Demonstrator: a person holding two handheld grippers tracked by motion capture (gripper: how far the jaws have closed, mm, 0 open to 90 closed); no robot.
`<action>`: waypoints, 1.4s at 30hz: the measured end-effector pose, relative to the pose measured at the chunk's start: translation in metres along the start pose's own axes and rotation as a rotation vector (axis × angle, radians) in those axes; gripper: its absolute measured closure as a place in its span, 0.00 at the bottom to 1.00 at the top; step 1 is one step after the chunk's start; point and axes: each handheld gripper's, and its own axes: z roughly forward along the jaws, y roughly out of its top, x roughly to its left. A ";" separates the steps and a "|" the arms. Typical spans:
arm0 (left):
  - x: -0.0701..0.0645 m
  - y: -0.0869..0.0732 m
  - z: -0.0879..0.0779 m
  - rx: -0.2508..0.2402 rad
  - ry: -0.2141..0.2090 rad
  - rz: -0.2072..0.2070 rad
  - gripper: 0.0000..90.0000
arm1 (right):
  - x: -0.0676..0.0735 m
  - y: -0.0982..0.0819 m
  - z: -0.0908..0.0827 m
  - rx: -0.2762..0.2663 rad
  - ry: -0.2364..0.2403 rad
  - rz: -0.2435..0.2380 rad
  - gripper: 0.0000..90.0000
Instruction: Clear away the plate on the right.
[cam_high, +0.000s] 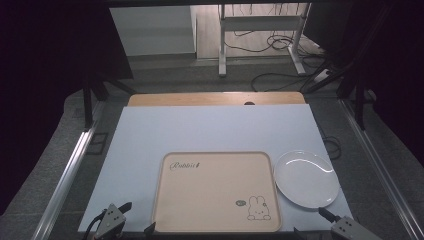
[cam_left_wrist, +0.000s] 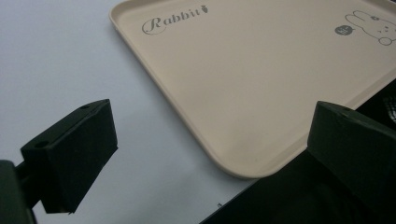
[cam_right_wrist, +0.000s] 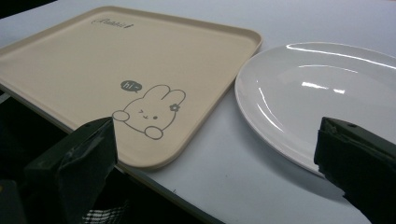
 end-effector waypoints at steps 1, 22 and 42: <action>0.000 0.000 0.000 0.000 0.000 0.000 0.01 | -0.001 0.000 0.001 0.007 -0.007 -0.012 0.00; -0.001 0.000 0.001 0.011 0.006 0.003 0.02 | -0.007 0.003 0.012 0.081 -0.083 -0.098 0.00; -0.001 0.001 0.002 0.020 0.010 0.008 0.02 | 0.000 0.003 0.025 0.190 -0.280 -0.324 0.08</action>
